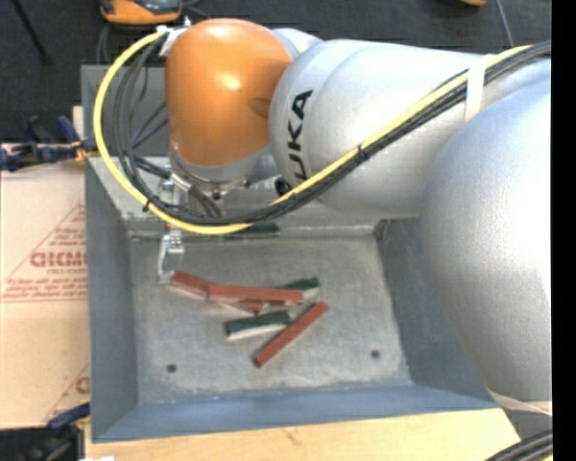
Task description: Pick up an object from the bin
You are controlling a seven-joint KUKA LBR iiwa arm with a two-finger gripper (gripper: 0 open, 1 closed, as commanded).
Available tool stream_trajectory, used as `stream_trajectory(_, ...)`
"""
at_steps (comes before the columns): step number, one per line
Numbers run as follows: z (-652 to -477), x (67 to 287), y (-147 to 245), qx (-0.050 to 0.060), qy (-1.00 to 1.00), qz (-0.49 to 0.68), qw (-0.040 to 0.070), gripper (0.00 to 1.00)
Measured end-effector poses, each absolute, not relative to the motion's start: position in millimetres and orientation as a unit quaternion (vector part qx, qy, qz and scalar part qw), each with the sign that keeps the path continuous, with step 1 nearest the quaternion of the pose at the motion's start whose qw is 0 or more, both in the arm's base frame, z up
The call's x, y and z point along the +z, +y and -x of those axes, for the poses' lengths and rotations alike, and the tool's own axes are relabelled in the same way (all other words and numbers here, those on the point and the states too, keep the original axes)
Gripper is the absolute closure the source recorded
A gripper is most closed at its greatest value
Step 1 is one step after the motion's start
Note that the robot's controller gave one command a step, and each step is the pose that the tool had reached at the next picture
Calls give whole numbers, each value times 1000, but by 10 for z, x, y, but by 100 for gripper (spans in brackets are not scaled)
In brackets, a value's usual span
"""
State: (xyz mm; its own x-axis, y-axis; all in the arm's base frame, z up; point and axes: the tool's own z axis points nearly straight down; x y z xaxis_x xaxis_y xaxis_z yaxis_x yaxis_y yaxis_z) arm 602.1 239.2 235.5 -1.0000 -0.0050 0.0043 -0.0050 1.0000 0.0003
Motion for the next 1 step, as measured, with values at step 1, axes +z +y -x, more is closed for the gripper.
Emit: stream_trajectory(1,-6038,2411,2378,-1,-1000,0,-2,0)
